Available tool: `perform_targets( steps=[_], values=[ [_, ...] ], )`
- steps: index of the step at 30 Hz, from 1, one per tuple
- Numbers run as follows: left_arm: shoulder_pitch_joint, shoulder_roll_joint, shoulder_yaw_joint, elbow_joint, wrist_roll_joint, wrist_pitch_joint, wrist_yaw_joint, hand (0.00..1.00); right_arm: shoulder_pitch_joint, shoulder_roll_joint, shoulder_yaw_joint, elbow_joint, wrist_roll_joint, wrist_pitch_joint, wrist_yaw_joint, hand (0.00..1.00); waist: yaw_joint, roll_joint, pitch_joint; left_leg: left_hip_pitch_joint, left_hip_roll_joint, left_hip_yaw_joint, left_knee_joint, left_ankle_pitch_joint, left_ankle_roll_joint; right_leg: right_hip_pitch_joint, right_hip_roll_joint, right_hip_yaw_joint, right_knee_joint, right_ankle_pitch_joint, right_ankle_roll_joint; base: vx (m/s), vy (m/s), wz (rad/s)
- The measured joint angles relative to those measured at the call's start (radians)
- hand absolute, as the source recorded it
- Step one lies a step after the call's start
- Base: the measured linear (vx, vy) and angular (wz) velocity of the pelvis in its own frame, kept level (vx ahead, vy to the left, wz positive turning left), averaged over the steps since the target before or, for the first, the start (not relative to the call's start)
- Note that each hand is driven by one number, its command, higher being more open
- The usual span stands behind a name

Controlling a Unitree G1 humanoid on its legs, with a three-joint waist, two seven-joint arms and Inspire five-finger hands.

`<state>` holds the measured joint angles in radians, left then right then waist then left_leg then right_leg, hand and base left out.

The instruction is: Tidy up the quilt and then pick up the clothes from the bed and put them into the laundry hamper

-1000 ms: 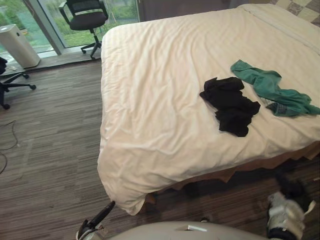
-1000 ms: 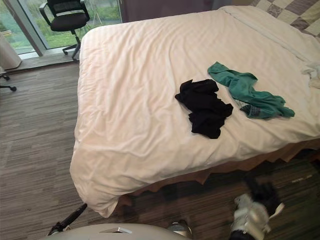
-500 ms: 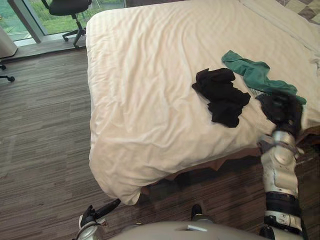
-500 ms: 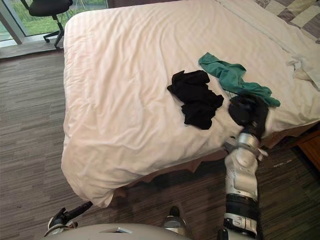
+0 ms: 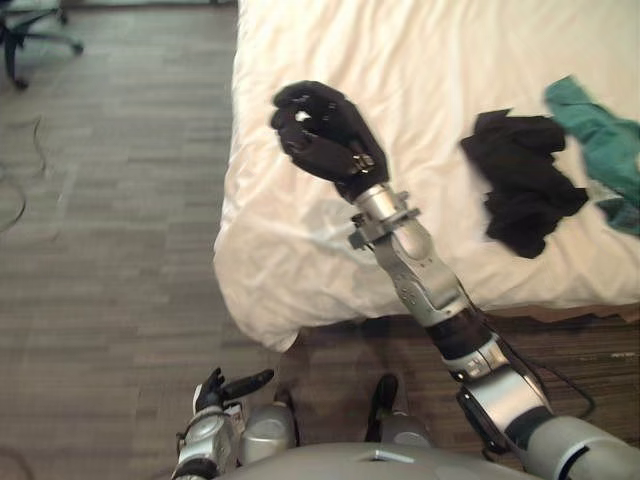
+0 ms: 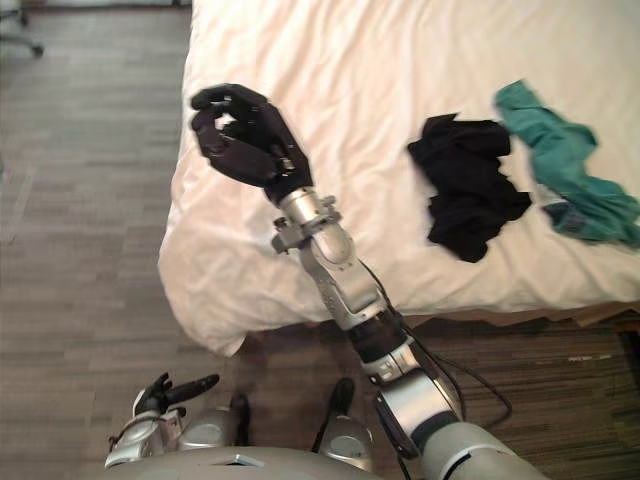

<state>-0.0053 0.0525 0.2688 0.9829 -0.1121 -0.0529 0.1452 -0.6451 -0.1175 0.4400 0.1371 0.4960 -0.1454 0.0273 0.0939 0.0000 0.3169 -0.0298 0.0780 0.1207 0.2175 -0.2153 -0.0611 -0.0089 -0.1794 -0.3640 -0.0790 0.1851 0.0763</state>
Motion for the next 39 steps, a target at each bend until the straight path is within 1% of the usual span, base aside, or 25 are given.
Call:
perform_targets(
  steps=[1,5,6,8,10,12,14,16,17,19,22,23,24,25,26,27,29,31,32,33,35,36,37,38,39],
  values=[
    [-0.009,0.001,0.000,-0.002,-0.003,-0.009,0.001,1.00,-0.018,0.011,0.009,0.039,0.000,0.000,0.000,0.00,0.014,-0.002,0.016,-0.027,-0.001,-0.012,0.007,0.004,0.000,-0.016,-0.004,-0.014,0.000,0.000,0.000,-0.12,-0.058,0.39],
    [-0.032,0.004,0.003,-0.007,-0.007,-0.027,0.017,1.00,-0.081,0.039,0.040,0.211,-0.042,0.002,-0.014,0.00,0.057,0.021,0.106,-0.121,-0.009,-0.045,0.044,0.007,0.000,-0.070,-0.013,-0.052,0.000,0.008,0.004,-0.10,-0.039,0.27],
    [-0.032,0.005,0.003,-0.004,-0.007,-0.030,0.018,1.00,-0.081,0.040,0.040,0.232,-0.060,0.002,-0.018,0.00,0.065,0.022,0.109,-0.139,-0.010,-0.046,0.050,0.007,0.000,-0.083,-0.014,-0.054,0.000,0.009,0.004,-0.07,-0.018,0.16],
    [-0.032,0.004,0.003,0.011,-0.006,-0.031,0.017,1.00,-0.077,0.040,0.042,0.333,-0.119,0.001,-0.027,0.00,0.073,0.035,0.121,-0.202,-0.015,-0.057,0.065,0.007,0.000,-0.128,-0.020,-0.072,0.000,0.010,0.004,-0.03,-0.007,0.18],
    [-0.034,0.005,0.003,0.017,-0.006,-0.033,0.017,1.00,-0.074,0.046,0.044,0.330,-0.144,-0.036,-0.027,0.00,0.072,0.041,0.133,-0.220,-0.017,-0.058,0.082,0.007,0.000,-0.137,-0.023,-0.072,0.000,0.012,0.003,0.00,0.003,0.06],
    [-0.038,0.006,0.001,0.025,-0.004,-0.040,0.016,1.00,-0.052,0.077,0.041,0.356,-0.179,-0.070,-0.028,0.00,0.065,0.042,0.133,-0.239,-0.020,-0.056,0.097,0.006,-0.001,-0.150,-0.029,-0.073,0.000,0.013,0.003,-0.01,0.010,-0.02],
    [-0.048,0.011,-0.016,0.030,-0.002,-0.056,0.008,1.00,-0.030,0.095,0.041,0.376,-0.242,-0.111,-0.025,0.00,0.060,0.043,0.133,-0.240,-0.022,-0.055,0.094,0.006,-0.001,-0.154,-0.030,-0.073,0.000,0.013,0.003,0.00,0.007,-0.02],
    [-0.048,0.016,-0.030,0.029,-0.001,-0.061,-0.003,1.00,-0.027,0.104,0.042,0.389,-0.269,-0.121,-0.022,0.00,0.054,0.043,0.133,-0.239,-0.022,-0.053,0.094,0.006,-0.001,-0.154,-0.030,-0.073,0.000,0.013,0.003,0.00,0.000,0.00],
    [-0.048,0.019,-0.037,0.029,0.001,-0.064,-0.010,1.00,-0.025,0.119,0.042,0.406,-0.298,-0.127,-0.005,0.00,0.041,0.043,0.133,-0.237,-0.021,-0.048,0.094,0.006,-0.001,-0.154,-0.029,-0.071,0.000,0.013,0.003,-0.01,-0.001,-0.12],
    [-0.048,0.020,-0.037,0.030,0.001,-0.062,-0.019,1.00,-0.007,0.125,0.048,0.408,-0.307,-0.127,0.027,0.00,0.038,0.043,0.133,-0.225,-0.020,-0.033,0.094,0.006,-0.001,-0.151,-0.029,-0.068,0.001,0.013,0.003,0.00,-0.007,-0.23],
    [-0.046,0.018,-0.037,0.030,0.004,-0.062,-0.027,1.00,0.041,0.108,0.119,0.409,-0.282,-0.126,0.097,0.00,0.032,0.044,0.134,-0.208,-0.015,-0.018,0.152,0.004,-0.004,-0.132,-0.031,-0.068,0.020,0.013,0.003,0.01,-0.009,-0.29],
    [-0.042,0.018,-0.036,0.029,0.005,-0.062,-0.027,1.00,0.063,0.100,0.142,0.408,-0.274,-0.123,0.119,0.00,0.028,0.040,0.136,-0.229,-0.020,-0.020,0.218,-0.002,-0.010,-0.114,-0.049,-0.069,0.025,0.013,0.003,-0.01,0.078,-0.04],
    [-0.032,0.024,-0.034,0.026,0.006,-0.077,-0.034,1.00,0.090,0.088,0.183,0.404,-0.244,-0.111,0.144,0.00,0.022,0.020,0.144,-0.234,-0.024,-0.037,0.203,-0.047,-0.013,-0.094,-0.064,-0.055,0.023,0.007,0.007,-0.05,0.087,-0.05],
    [-0.020,0.025,-0.046,0.017,0.006,-0.080,-0.042,1.00,0.109,0.075,0.231,0.395,-0.236,-0.097,0.168,0.00,0.013,0.048,0.131,-0.193,-0.004,-0.057,0.052,0.019,-0.011,-0.087,-0.040,-0.069,0.026,0.001,0.014,-0.06,0.078,-0.08],
    [-0.024,0.033,-0.058,0.012,0.006,-0.079,-0.042,1.00,0.116,0.078,0.248,0.395,-0.232,-0.091,0.180,0.00,0.015,0.032,0.134,-0.177,-0.015,-0.056,0.031,0.031,-0.008,-0.089,-0.048,-0.071,0.026,-0.005,0.021,0.00,0.033,-0.03],
    [-0.034,0.046,-0.077,0.008,0.006,-0.078,-0.043,1.00,0.127,0.080,0.295,0.396,-0.203,-0.056,0.207,0.00,0.018,0.019,0.135,-0.180,-0.027,-0.056,0.028,0.040,-0.008,-0.090,-0.058,-0.076,0.025,-0.007,0.023,0.03,0.046,0.11],
    [-0.048,0.044,-0.100,0.007,0.006,-0.077,-0.043,1.00,0.151,0.086,0.398,0.460,-0.165,0.045,0.209,0.00,0.039,0.021,0.136,-0.172,-0.032,-0.061,0.031,0.040,-0.008,-0.075,-0.063,-0.079,0.027,-0.007,0.023,0.02,0.035,0.16],
    [-0.048,0.046,-0.106,0.007,0.006,-0.077,-0.040,1.00,0.203,0.084,0.482,0.462,-0.143,0.110,0.212,0.00,0.046,0.021,0.137,-0.169,-0.029,-0.062,0.042,0.040,-0.008,-0.057,-0.061,-0.082,0.027,-0.007,0.023,0.03,0.008,0.18],
    [-0.048,0.047,-0.105,0.008,0.006,-0.074,-0.038,1.00,0.217,0.084,0.527,0.456,-0.119,0.130,0.219,0.00,0.045,0.020,0.136,-0.158,-0.026,-0.061,0.042,0.040,-0.008,-0.046,-0.059,-0.082,0.029,-0.007,0.023,0.04,0.004,0.12],
    [-0.042,0.048,-0.105,0.010,0.006,-0.071,-0.034,1.00,0.223,0.084,0.570,0.429,-0.063,0.158,0.232,0.00,0.045,0.019,0.136,-0.135,-0.023,-0.053,0.042,0.040,-0.008,-0.029,-0.059,-0.075,0.034,-0.007,0.023,0.03,0.003,-0.14],
    [-0.032,0.049,-0.105,0.010,0.006,-0.071,-0.025,1.00,0.224,0.084,0.575,0.326,0.041,0.170,0.234,0.00,0.044,0.016,0.134,-0.098,-0.015,-0.026,0.042,0.040,-0.008,-0.011,-0.056,-0.065,0.047,-0.007,0.023,0.00,-0.003,-0.32],
    [-0.026,0.054,-0.105,0.011,0.006,-0.071,-0.021,1.00,0.219,0.087,0.551,0.232,0.120,0.163,0.234,0.00,0.040,0.006,0.128,-0.081,-0.013,-0.009,0.042,0.040,-0.008,-0.007,-0.056,-0.052,0.048,-0.008,0.023,-0.04,-0.015,-0.43],
    [-0.024,0.062,-0.105,0.020,0.006,-0.071,-0.020,1.00,0.203,0.099,0.513,0.141,0.173,0.145,0.234,0.00,0.036,-0.006,0.121,-0.074,-0.013,0.009,0.042,0.040,-0.008,-0.009,-0.057,-0.036,0.045,-0.008,0.023,-0.05,-0.020,-0.41],
    [-0.025,0.065,-0.105,0.022,0.006,-0.070,-0.020,1.00,0.192,0.109,0.494,0.104,0.206,0.132,0.233,0.00,0.032,-0.011,0.118,-0.071,-0.013,0.016,0.042,0.040,-0.008,-0.009,-0.057,-0.031,0.042,-0.008,0.023,-0.06,-0.024,-0.34],
    [-0.025,0.069,-0.105,0.027,0.006,-0.070,-0.019,1.00,0.180,0.131,0.443,0.042,0.263,0.108,0.230,0.00,0.023,-0.018,0.111,-0.066,-0.013,0.023,0.042,0.040,-0.008,-0.010,-0.057,-0.018,0.039,-0.008,0.023,-0.07,-0.029,-0.21]
  ],
)
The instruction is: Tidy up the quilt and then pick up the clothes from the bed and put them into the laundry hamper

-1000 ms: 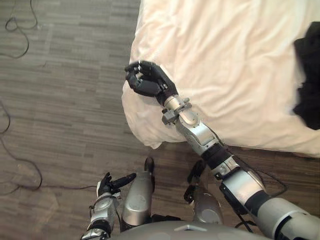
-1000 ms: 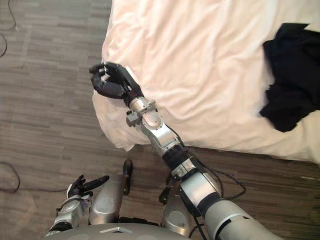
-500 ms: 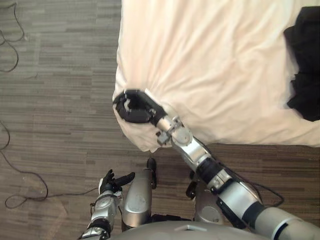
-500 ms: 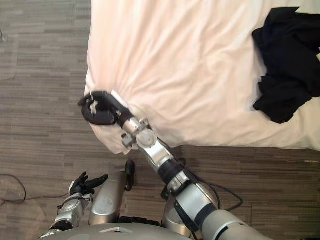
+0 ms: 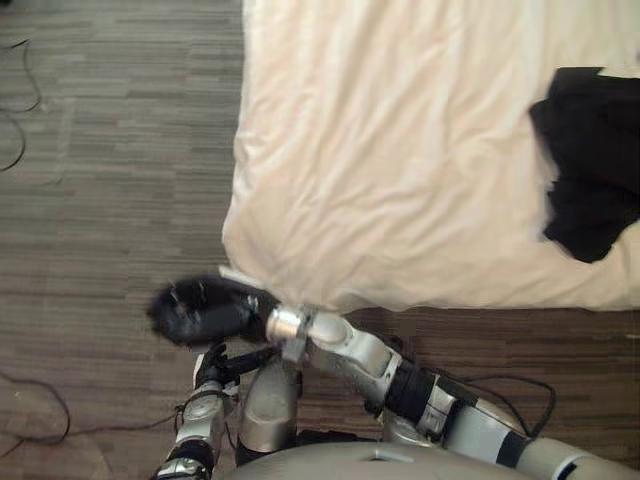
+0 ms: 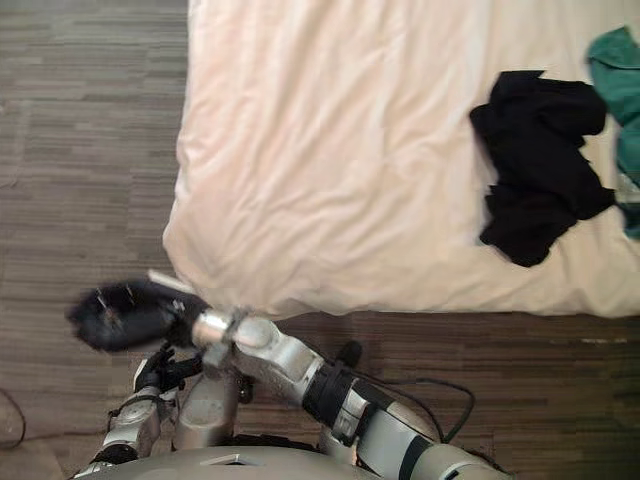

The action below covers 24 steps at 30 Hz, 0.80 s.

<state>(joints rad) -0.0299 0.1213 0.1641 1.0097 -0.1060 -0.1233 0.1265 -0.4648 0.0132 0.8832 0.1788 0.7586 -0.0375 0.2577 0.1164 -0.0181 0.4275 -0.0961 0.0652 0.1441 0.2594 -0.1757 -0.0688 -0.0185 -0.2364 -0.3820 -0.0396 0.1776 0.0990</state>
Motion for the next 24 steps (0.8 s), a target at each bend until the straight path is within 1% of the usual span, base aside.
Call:
perform_targets(
  steps=[1,2,3,4,5,7,8,9,10,11,12,13,15,16,17,18,19,20,21,22,23,24],
  values=[
    [0.000,0.002,0.001,0.008,0.000,0.002,0.002,1.00,-0.006,0.020,-0.059,-0.058,0.039,-0.031,-0.003,0.00,-0.013,-0.003,-0.014,0.000,0.000,0.008,0.000,0.000,0.000,-0.003,0.000,0.006,-0.001,0.000,0.000,-0.07,-0.030,-0.19],
    [0.000,0.003,0.002,0.014,0.000,0.004,0.003,1.00,-0.007,0.027,-0.083,-0.086,0.054,-0.049,-0.006,0.00,-0.015,-0.004,-0.021,0.000,0.000,0.013,0.000,0.000,0.000,-0.006,0.000,0.009,-0.001,0.000,0.000,-0.06,-0.029,-0.21],
    [0.000,0.004,0.003,0.021,0.000,0.013,0.004,1.00,-0.006,0.028,-0.120,-0.137,0.083,-0.081,-0.010,0.00,-0.018,-0.006,-0.035,0.000,0.000,0.025,-0.001,0.000,0.000,-0.015,0.000,0.021,-0.001,0.000,0.000,-0.05,-0.024,-0.23],
    [0.000,0.005,0.003,0.021,0.000,0.015,0.004,1.00,-0.004,0.028,-0.136,-0.159,0.089,-0.094,-0.014,0.00,-0.022,-0.006,-0.038,0.001,0.000,0.031,-0.001,0.000,0.000,-0.017,0.000,0.029,-0.001,0.000,0.000,-0.06,-0.029,-0.23],
    [0.003,0.007,0.004,0.027,0.000,0.019,0.006,1.00,0.001,0.028,-0.157,-0.191,0.091,-0.113,-0.021,0.00,-0.040,-0.005,-0.043,0.001,0.001,0.039,-0.001,0.000,0.000,-0.021,-0.001,0.034,-0.001,0.000,0.000,-0.07,-0.031,-0.20],
    [0.003,0.008,0.004,0.032,0.000,0.023,0.005,1.00,0.022,0.017,-0.192,-0.211,0.092,-0.124,-0.027,0.00,-0.049,-0.005,-0.049,-0.001,0.001,0.058,-0.001,-0.002,-0.003,-0.043,0.000,0.065,0.000,0.000,0.000,-0.11,-0.047,-0.38],
    [0.002,0.008,0.004,0.032,0.000,0.023,0.002,1.00,0.059,-0.003,-0.224,-0.211,0.091,-0.124,-0.034,0.00,-0.064,0.000,-0.051,-0.010,0.000,0.066,-0.001,-0.004,-0.004,-0.059,0.000,0.078,-0.001,0.000,0.000,-0.09,-0.039,-0.33],
    [0.002,0.007,0.004,0.032,0.000,0.023,0.001,1.00,0.070,-0.010,-0.234,-0.210,0.090,-0.124,-0.035,0.00,-0.067,0.002,-0.053,-0.014,0.000,0.067,-0.001,-0.004,-0.004,-0.063,0.000,0.080,-0.001,0.001,0.000,-0.12,-0.040,-0.16],
    [0.001,0.006,0.004,0.031,0.000,0.021,-0.003,1.00,0.130,-0.047,-0.278,-0.201,0.086,-0.123,-0.041,0.00,-0.076,0.008,-0.057,-0.030,-0.002,0.069,-0.001,-0.005,-0.003,-0.082,0.000,0.088,-0.001,0.001,0.000,-0.08,-0.021,-0.07],
    [0.001,0.006,0.004,0.029,0.000,0.020,-0.005,1.00,0.156,-0.062,-0.301,-0.186,0.082,-0.121,-0.042,0.00,-0.082,0.009,-0.057,-0.036,-0.003,0.070,-0.001,-0.005,-0.003,-0.089,0.001,0.089,-0.001,0.001,0.000,-0.12,-0.035,-0.09],
    [0.000,0.006,0.005,0.028,0.000,0.020,-0.009,1.00,0.208,-0.088,-0.361,-0.144,0.074,-0.116,-0.048,0.00,-0.092,0.013,-0.058,-0.042,-0.002,0.071,-0.002,-0.005,-0.003,-0.097,0.001,0.095,-0.001,0.001,0.000,-0.08,-0.031,-0.08],
    [-0.001,0.005,0.005,0.029,0.000,0.022,-0.012,1.00,0.237,-0.099,-0.400,-0.117,0.070,-0.112,-0.053,0.00,-0.095,0.014,-0.058,-0.042,-0.002,0.071,-0.003,-0.005,-0.003,-0.100,0.002,0.097,-0.001,0.001,0.000,-0.09,-0.040,-0.12],
    [-0.001,-0.008,0.004,0.027,0.000,0.023,-0.027,1.00,0.365,-0.120,-0.582,-0.004,0.022,-0.102,-0.084,0.00,-0.098,0.030,-0.066,-0.041,-0.002,0.073,-0.004,-0.005,-0.003,-0.103,0.005,0.111,-0.004,0.001,0.000,-0.09,-0.037,-0.08],
    [0.000,-0.013,0.004,0.025,0.000,0.023,-0.029,1.00,0.398,-0.127,-0.625,0.011,0.015,-0.102,-0.084,0.00,-0.101,0.035,-0.068,-0.041,-0.002,0.073,-0.006,-0.005,-0.003,-0.103,0.006,0.112,-0.006,0.001,0.000,-0.09,-0.041,-0.03],
    [0.002,-0.019,0.005,0.024,0.000,0.023,-0.030,1.00,0.462,-0.136,-0.697,0.012,-0.014,-0.103,-0.086,0.00,-0.116,0.042,-0.074,-0.041,-0.001,0.073,-0.012,-0.005,-0.003,-0.102,0.006,0.112,-0.014,0.002,0.001,-0.10,-0.059,-0.06],
    [0.002,-0.024,0.006,0.024,-0.001,0.024,-0.030,1.00,0.498,-0.136,-0.741,0.015,-0.043,-0.103,-0.089,0.00,-0.130,0.048,-0.077,-0.038,-0.001,0.073,-0.022,-0.005,-0.003,-0.104,0.007,0.112,-0.017,0.001,0.001,-0.11,-0.066,-0.07],
    [0.002,-0.032,0.006,0.022,-0.001,0.024,-0.031,1.00,0.531,-0.130,-0.798,0.032,-0.047,-0.103,-0.095,0.00,-0.152,0.056,-0.082,-0.037,0.002,0.074,-0.026,-0.005,-0.003,-0.104,0.009,0.114,-0.021,0.001,0.002,-0.12,-0.075,-0.12],
    [0.002,-0.040,0.008,0.019,-0.001,0.025,-0.031,1.00,0.553,-0.119,-0.850,0.059,-0.047,-0.103,-0.110,0.00,-0.159,0.060,-0.088,-0.031,0.006,0.086,-0.030,-0.005,-0.003,-0.104,0.012,0.118,-0.026,0.001,0.002,-0.13,-0.074,-0.24],
    [0.002,-0.051,0.010,0.015,-0.001,0.025,-0.031,1.00,0.585,-0.105,-0.931,0.102,-0.047,-0.103,-0.141,0.00,-0.162,0.063,-0.099,-0.021,0.009,0.110,-0.037,-0.005,-0.003,-0.104,0.016,0.133,-0.035,-0.001,0.004,-0.13,-0.077,-0.33],
    [0.002,-0.058,0.017,0.011,-0.001,0.029,-0.033,1.00,0.599,-0.098,-0.976,0.124,-0.047,-0.102,-0.157,0.00,-0.161,0.064,-0.099,-0.015,0.012,0.124,-0.038,-0.006,-0.005,-0.104,0.018,0.144,-0.036,-0.004,0.008,-0.12,-0.083,-0.54],
    [0.003,-0.073,0.047,0.008,-0.002,0.041,-0.035,1.00,0.632,-0.084,-1.067,0.162,-0.046,-0.103,-0.187,0.00,-0.164,0.065,-0.100,0.002,0.022,0.152,-0.038,-0.012,-0.010,-0.105,0.027,0.169,-0.037,-0.009,0.015,-0.10,-0.098,-0.62],
    [0.009,-0.084,0.071,0.008,-0.003,0.045,-0.036,1.00,0.658,-0.082,-1.131,0.191,-0.045,-0.103,-0.204,0.00,-0.171,0.069,-0.109,0.010,0.034,0.175,-0.037,-0.019,-0.015,-0.109,0.038,0.185,-0.037,-0.010,0.016,-0.10,-0.120,-0.90]
  ],
)
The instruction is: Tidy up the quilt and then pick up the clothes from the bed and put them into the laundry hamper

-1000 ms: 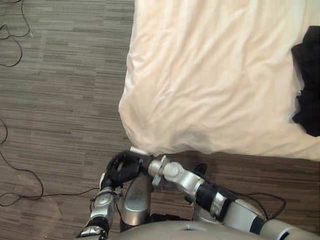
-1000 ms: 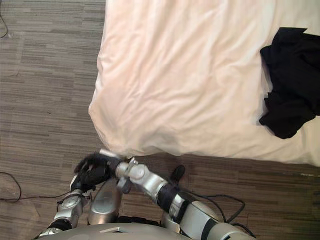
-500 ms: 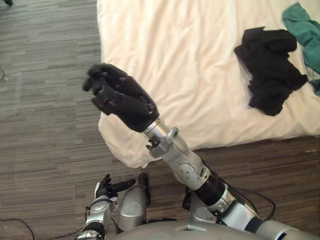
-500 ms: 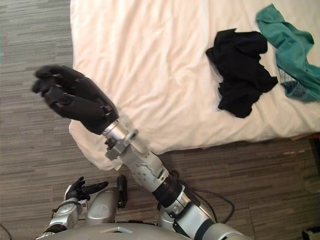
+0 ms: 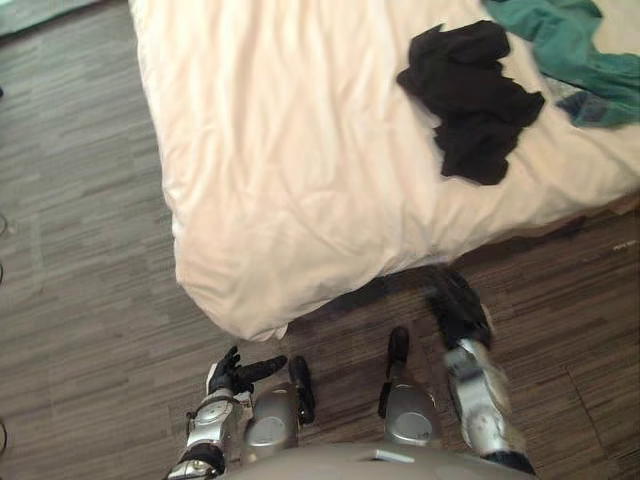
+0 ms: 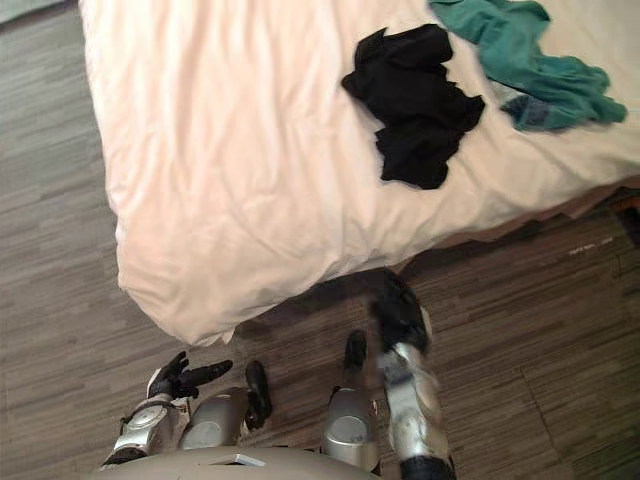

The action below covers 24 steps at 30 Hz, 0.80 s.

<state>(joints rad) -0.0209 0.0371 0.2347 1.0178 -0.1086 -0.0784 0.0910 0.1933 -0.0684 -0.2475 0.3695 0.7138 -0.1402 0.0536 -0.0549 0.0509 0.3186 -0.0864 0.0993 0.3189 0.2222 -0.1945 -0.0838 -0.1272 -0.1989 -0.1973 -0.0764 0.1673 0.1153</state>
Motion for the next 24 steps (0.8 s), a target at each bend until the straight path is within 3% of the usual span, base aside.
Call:
perform_targets(
  steps=[4,5,7,9,11,13,14,16,17,18,19,20,21,22,23,24],
  values=[
    [0.061,-0.028,0.079,0.002,-0.007,0.018,-0.008,1.00,0.103,-0.021,-0.263,0.208,0.049,-0.004,-0.067,0.00,-0.031,0.014,-0.069,0.086,0.071,0.120,0.017,-0.039,-0.037,-0.012,0.070,0.108,0.040,-0.042,-0.020,0.02,-0.092,-0.96],
    [0.063,-0.025,0.095,0.002,-0.007,0.019,-0.009,1.00,0.113,-0.038,-0.321,0.281,0.047,-0.003,-0.077,1.00,-0.036,0.012,-0.071,0.107,0.089,0.119,0.065,-0.056,-0.038,-0.022,0.096,0.152,0.096,-0.066,-0.030,0.07,-0.077,-1.00],
    [0.067,-0.011,0.112,0.002,-0.011,0.018,-0.014,1.00,0.117,-0.056,-0.342,0.366,0.034,0.008,-0.084,1.00,-0.025,-0.013,-0.080,0.090,0.108,0.049,0.198,-0.074,-0.030,-0.050,0.115,0.216,0.174,-0.095,-0.039,0.03,-0.080,-1.18],
    [0.088,-0.016,0.141,0.004,-0.034,0.024,-0.028,1.00,0.115,-0.083,-0.371,0.416,-0.031,0.035,-0.084,1.00,-0.017,-0.008,-0.086,0.086,0.122,-0.124,0.373,-0.113,-0.034,-0.058,0.159,0.296,0.211,-0.112,-0.048,-0.06,-0.002,-1.45],
    [0.121,-0.042,0.155,0.013,-0.046,0.038,-0.031,1.00,0.117,-0.094,-0.377,0.431,-0.080,0.058,-0.084,1.00,-0.022,0.012,-0.107,0.123,0.102,-0.184,0.360,-0.158,-0.033,-0.063,0.180,0.329,0.218,-0.109,-0.040,-0.11,0.192,-1.16],
    [0.146,-0.051,0.167,0.011,-0.050,0.039,-0.037,1.00,0.116,-0.064,-0.371,0.440,-0.123,0.087,-0.081,1.00,-0.036,0.007,-0.144,0.173,0.063,-0.169,0.240,-0.191,-0.026,-0.108,0.172,0.357,0.238,-0.091,-0.019,-0.08,0.181,-0.82],
    [0.136,-0.052,0.159,0.009,-0.047,0.038,-0.038,1.00,0.107,-0.036,-0.353,0.440,-0.162,0.098,-0.077,1.00,-0.033,-0.001,-0.143,0.210,0.038,-0.116,0.156,-0.201,-0.023,-0.153,0.158,0.369,0.267,-0.075,-0.005,-0.19,0.140,-0.64],
    [0.126,-0.054,0.130,-0.013,-0.044,0.035,-0.033,1.00,0.082,0.004,-0.316,0.440,-0.205,0.119,-0.078,1.00,-0.008,-0.035,-0.134,0.236,-0.016,-0.022,0.061,-0.198,-0.006,-0.221,0.107,0.309,0.307,-0.056,-0.020,-0.26,0.120,-0.81],
    [0.108,-0.044,0.116,-0.020,-0.040,0.045,-0.032,1.00,0.062,0.028,-0.278,0.435,-0.257,0.130,-0.081,1.00,0.005,-0.064,-0.120,0.238,-0.052,0.023,0.040,-0.179,0.013,-0.241,0.019,0.148,0.302,-0.083,-0.077,-0.27,0.076,-0.94],
    [0.111,-0.051,0.101,-0.024,-0.040,0.045,-0.021,1.00,0.040,0.041,-0.236,0.426,-0.310,0.129,-0.085,1.00,0.007,-0.033,-0.118,0.249,-0.033,0.063,0.024,-0.166,0.027,-0.248,-0.014,0.020,0.352,-0.126,-0.125,-0.29,0.061,-1.04],
    [0.111,-0.052,0.088,-0.028,-0.040,0.043,-0.013,1.00,0.028,0.053,-0.199,0.420,-0.337,0.130,-0.088,1.00,0.009,-0.034,-0.115,0.267,-0.029,0.089,0.017,-0.161,0.024,-0.260,-0.038,-0.037,0.475,-0.142,-0.144,-0.18,0.005,-0.83],
    [0.112,-0.045,0.068,-0.032,-0.039,0.041,-0.008,1.00,0.029,0.076,-0.170,0.413,-0.394,0.129,-0.087,1.00,0.012,-0.048,-0.118,0.283,-0.034,0.112,0.020,-0.161,0.024,-0.245,-0.073,-0.089,0.636,-0.187,-0.159,-0.11,-0.023,-0.62],
    [0.115,-0.037,0.056,-0.039,-0.039,0.041,-0.007,1.00,0.028,0.086,-0.161,0.414,-0.423,0.129,-0.090,1.00,0.017,-0.060,-0.123,0.291,-0.043,0.126,0.022,-0.163,0.021,-0.230,-0.092,-0.117,0.686,-0.259,-0.151,-0.07,-0.024,-0.75],
    [0.108,-0.024,0.047,-0.044,-0.035,0.042,-0.010,1.00,0.015,0.080,-0.139,0.424,-0.481,0.128,-0.088,1.00,0.021,-0.085,-0.112,0.297,-0.066,0.153,0.044,-0.172,0.030,-0.223,-0.081,-0.125,0.660,-0.246,-0.150,-0.09,-0.005,-0.77],
    [0.105,-0.024,0.043,-0.037,-0.032,0.042,-0.009,1.00,0.001,0.065,-0.108,0.436,-0.511,0.125,-0.086,1.00,0.019,-0.078,-0.111,0.296,-0.068,0.151,0.038,-0.162,0.071,-0.213,-0.046,-0.101,0.604,-0.210,-0.160,-0.23,-0.011,-1.52],
    [0.110,-0.029,0.030,-0.009,-0.017,0.035,-0.010,1.00,-0.060,0.019,-0.067,0.493,-0.561,0.115,-0.080,1.00,0.052,-0.021,-0.137,0.262,-0.047,0.099,-0.044,-0.142,0.164,-0.178,0.071,-0.054,0.434,-0.088,-0.130,-0.30,-0.005,-1.64]
  ],
)
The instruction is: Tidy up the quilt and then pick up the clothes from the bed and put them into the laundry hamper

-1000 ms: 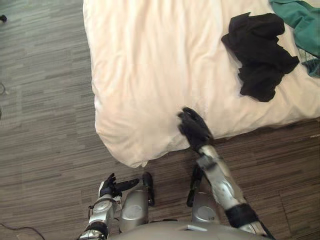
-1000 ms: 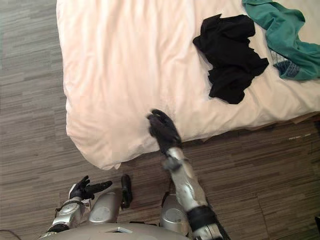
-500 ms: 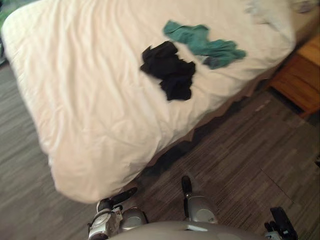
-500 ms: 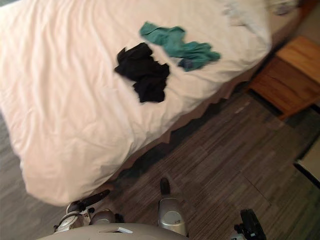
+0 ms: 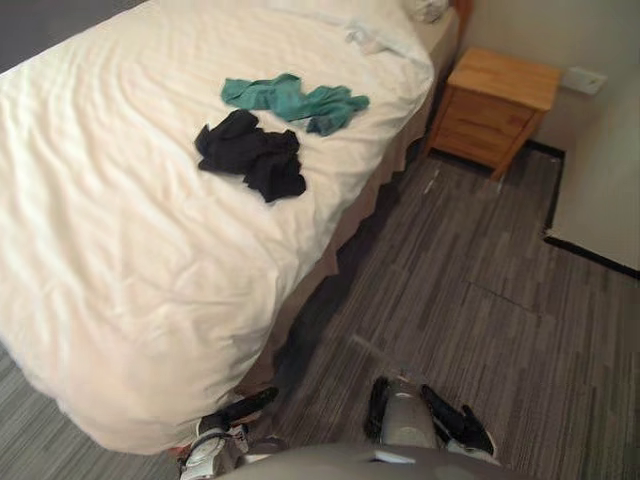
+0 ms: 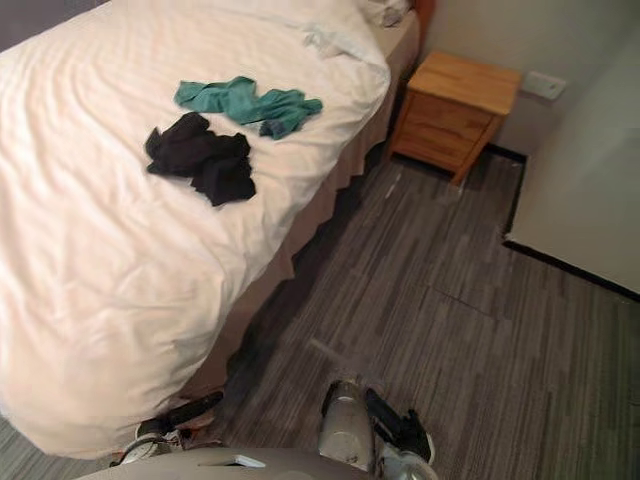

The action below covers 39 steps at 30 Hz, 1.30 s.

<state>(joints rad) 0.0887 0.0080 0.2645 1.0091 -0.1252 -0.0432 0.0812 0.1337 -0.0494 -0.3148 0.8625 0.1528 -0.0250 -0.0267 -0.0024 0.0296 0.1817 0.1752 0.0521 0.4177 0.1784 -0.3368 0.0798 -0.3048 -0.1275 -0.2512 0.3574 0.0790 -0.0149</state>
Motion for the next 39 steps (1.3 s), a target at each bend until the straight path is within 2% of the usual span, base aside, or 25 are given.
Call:
perform_targets(
  steps=[1,2,3,4,5,7,8,9,10,11,13,14,23,26,27,28,29,30,31,32,33,35,37,38,39],
  values=[
    [0.001,-0.004,-0.033,0.003,0.020,-0.010,-0.004,1.00,-0.045,-0.026,-0.009,0.032,-0.032,0.010,-0.002,1.00,0.002,0.017,0.000,0.009,0.009,0.056,-0.044,0.053,-0.099,-0.031,-0.050,-0.074,0.300,-0.176,-0.061,-0.25,-0.048,-1.46],
    [-0.012,0.004,-0.057,0.001,0.018,-0.009,-0.009,1.00,-0.050,-0.027,-0.010,0.054,-0.032,0.011,-0.009,1.00,-0.009,0.003,0.004,0.018,-0.016,0.059,-0.061,0.069,-0.102,0.000,-0.109,-0.087,0.431,-0.276,-0.036,-0.10,-0.075,-0.81],
    [-0.015,0.015,-0.087,0.000,0.018,-0.009,-0.015,1.00,-0.060,-0.038,-0.011,0.089,-0.034,0.013,-0.010,1.00,-0.007,-0.010,-0.002,0.017,-0.028,0.085,-0.062,0.077,-0.103,0.083,-0.150,-0.087,0.432,-0.342,-0.009,0.00,-0.115,-0.52],
    [-0.015,0.017,-0.089,0.001,0.019,-0.009,-0.017,1.00,-0.067,-0.039,-0.008,0.100,-0.044,0.014,-0.009,1.00,-0.001,-0.018,-0.007,0.010,-0.030,0.106,-0.052,0.076,-0.103,0.113,-0.160,-0.089,0.401,-0.354,0.007,-0.02,-0.107,-0.86],
    [-0.015,0.028,-0.094,0.003,0.019,-0.009,-0.017,1.00,-0.079,-0.033,-0.001,0.106,-0.068,0.016,-0.005,1.00,0.003,-0.022,-0.008,-0.005,-0.031,0.132,-0.035,0.077,-0.104,0.130,-0.153,-0.088,0.323,-0.373,0.047,-0.05,-0.124,-1.15],
    [-0.020,0.019,-0.102,0.007,0.018,0.001,-0.015,1.00,-0.084,-0.031,0.013,0.122,-0.070,0.014,-0.002,1.00,0.002,0.024,-0.018,-0.059,0.004,0.139,0.014,0.082,-0.106,0.196,-0.042,-0.062,0.037,-0.348,0.068,-0.03,-0.191,-1.50],
    [-0.016,0.012,-0.102,0.017,0.018,0.003,-0.014,1.00,-0.089,-0.032,0.006,0.139,-0.061,0.022,0.000,1.00,0.001,0.042,-0.015,-0.088,0.036,0.148,0.073,0.084,-0.103,0.214,-0.008,-0.036,-0.047,-0.287,0.049,-0.04,-0.154,-1.38],
    [-0.018,0.014,-0.102,0.017,0.019,-0.002,-0.018,1.00,-0.093,-0.032,0.009,0.155,-0.069,0.022,-0.006,1.00,0.001,0.025,-0.010,-0.106,0.031,0.146,0.061,0.071,-0.113,0.243,-0.001,0.005,-0.147,-0.229,0.045,-0.07,-0.080,-0.98],
    [-0.019,0.013,-0.107,0.014,0.020,-0.007,-0.019,1.00,-0.089,-0.039,0.009,0.164,-0.070,0.021,-0.008,1.00,0.001,0.024,-0.010,-0.100,0.021,0.140,0.012,0.074,-0.116,0.257,0.003,0.022,-0.189,-0.200,0.044,-0.11,-0.077,-1.00],
    [-0.018,0.006,-0.108,0.012,0.019,-0.020,-0.020,1.00,-0.084,-0.050,0.010,0.177,-0.070,0.020,-0.009,1.00,0.000,0.028,-0.012,-0.097,0.021,0.134,-0.065,0.121,-0.115,0.276,0.017,0.053,-0.251,-0.161,0.048,-0.09,-0.058,-0.78],
    [-0.021,-0.002,-0.104,0.011,0.022,-0.025,-0.019,1.00,-0.083,-0.061,0.014,0.191,-0.070,0.020,-0.008,1.00,0.000,0.043,-0.016,-0.118,0.047,0.108,-0.043,0.189,-0.126,0.277,0.042,0.104,-0.291,-0.128,0.063,-0.09,-0.034,-0.82],
    [-0.049,0.019,-0.054,0.040,0.008,-0.043,-0.002,1.00,-0.100,-0.065,0.032,0.224,-0.106,0.018,-0.022,1.00,0.025,0.006,0.021,-0.157,0.001,-0.173,-0.064,0.176,-0.133,0.288,0.021,0.125,-0.443,-0.005,0.100,-0.05,-0.021,-0.47],
    [-0.049,0.015,-0.057,0.045,0.019,-0.039,0.007,1.00,-0.096,-0.057,0.001,0.224,-0.095,0.018,-0.031,1.00,0.013,0.013,0.025,-0.097,0.014,-0.154,-0.099,0.171,-0.142,0.320,0.037,0.118,-0.438,-0.008,0.096,0.05,-0.016,-0.06],
    [-0.049,0.017,-0.051,0.049,0.020,-0.038,0.025,1.00,-0.095,-0.044,-0.022,0.224,-0.050,0.018,-0.035,1.00,0.007,0.009,0.028,-0.088,0.031,-0.119,-0.032,0.139,-0.173,0.347,0.041,0.117,-0.438,-0.013,0.093,0.03,0.007,-0.15],
    [-0.048,0.021,-0.038,0.039,0.020,-0.038,0.027,1.00,-0.094,-0.030,-0.026,0.223,-0.026,0.017,-0.042,1.00,0.010,-0.010,0.037,-0.128,0.051,-0.098,0.107,0.111,-0.203,0.363,0.039,0.098,-0.437,-0.047,0.069,-0.03,-0.092,-0.21],
    [-0.048,0.023,-0.010,0.026,0.022,-0.040,0.034,1.00,-0.092,-0.027,-0.027,0.221,-0.002,0.018,-0.046,1.00,0.017,-0.012,0.046,-0.196,0.105,-0.076,0.309,0.092,-0.208,0.380,0.036,0.054,-0.421,-0.073,0.058,-0.03,-0.086,-0.22],
    [-0.048,0.025,0.006,0.016,0.021,-0.039,0.041,1.00,-0.087,-0.028,-0.023,0.215,0.014,0.018,-0.051,1.00,0.024,-0.008,0.052,-0.233,0.141,-0.065,0.424,0.096,-0.202,0.386,0.037,0.030,-0.404,-0.085,0.061,-0.02,-0.060,-0.23],
    [-0.048,0.019,0.032,0.001,0.019,-0.041,0.054,1.00,-0.075,-0.025,-0.017,0.190,0.022,0.018,-0.067,1.00,0.030,0.006,0.071,-0.311,0.211,-0.062,0.640,0.135,-0.164,0.413,0.053,0.018,-0.380,-0.111,0.054,0.06,0.021,-0.23],
    [-0.048,0.021,0.025,-0.003,0.018,-0.044,0.062,1.00,-0.073,-0.036,-0.017,0.182,0.020,0.016,-0.088,1.00,0.030,0.010,0.075,-0.380,0.209,-0.091,0.724,0.110,-0.158,0.427,0.051,0.039,-0.366,-0.129,0.054,0.09,0.033,-0.19],
    [-0.048,0.022,0.022,-0.005,0.018,-0.044,0.061,1.00,-0.076,-0.039,-0.017,0.182,0.019,0.015,-0.092,1.00,0.031,0.009,0.076,-0.387,0.197,-0.095,0.708,0.096,-0.155,0.426,0.043,0.040,-0.364,-0.131,0.055,0.13,0.062,-0.27],
    [-0.049,0.026,0.006,-0.011,0.018,-0.045,0.062,1.00,-0.090,-0.049,-0.018,0.183,0.018,0.015,-0.100,1.00,0.031,0.006,0.076,-0.423,0.142,-0.100,0.603,0.060,-0.148,0.409,0.016,0.054,-0.363,-0.133,0.057,0.12,0.073,-0.41],
    [-0.047,0.035,-0.019,-0.015,0.019,-0.043,0.063,1.00,-0.113,-0.050,-0.014,0.183,0.017,0.017,-0.101,1.00,0.037,0.011,0.079,-0.458,0.097,-0.083,0.397,0.074,-0.139,0.392,-0.008,0.065,-0.374,-0.137,0.064,0.16,0.093,-0.51],
    [-0.047,0.042,-0.022,-0.013,0.019,-0.037,0.062,1.00,-0.119,-0.036,-0.004,0.183,0.016,0.020,-0.102,1.00,0.052,0.016,0.082,-0.470,0.080,-0.091,0.191,0.151,-0.138,0.394,-0.018,0.065,-0.398,-0.143,0.073,0.24,0.137,-0.42],
    [-0.045,0.051,-0.022,-0.004,0.020,-0.034,0.062,1.00,-0.119,-0.026,0.004,0.184,0.013,0.020,-0.106,1.00,0.067,0.001,0.087,-0.459,0.058,-0.095,0.138,0.256,-0.116,0.398,-0.038,0.066,-0.398,-0.155,0.092,0.37,0.188,-0.28],
    [-0.044,0.059,-0.024,0.004,0.020,-0.032,0.063,1.00,-0.120,-0.010,0.015,0.185,0.011,0.020,-0.109,1.00,0.073,-0.016,0.089,-0.448,0.026,-0.099,0.138,0.254,-0.085,0.400,-0.065,0.060,-0.391,-0.163,0.104,0.48,0.210,-0.21]
  ],
)
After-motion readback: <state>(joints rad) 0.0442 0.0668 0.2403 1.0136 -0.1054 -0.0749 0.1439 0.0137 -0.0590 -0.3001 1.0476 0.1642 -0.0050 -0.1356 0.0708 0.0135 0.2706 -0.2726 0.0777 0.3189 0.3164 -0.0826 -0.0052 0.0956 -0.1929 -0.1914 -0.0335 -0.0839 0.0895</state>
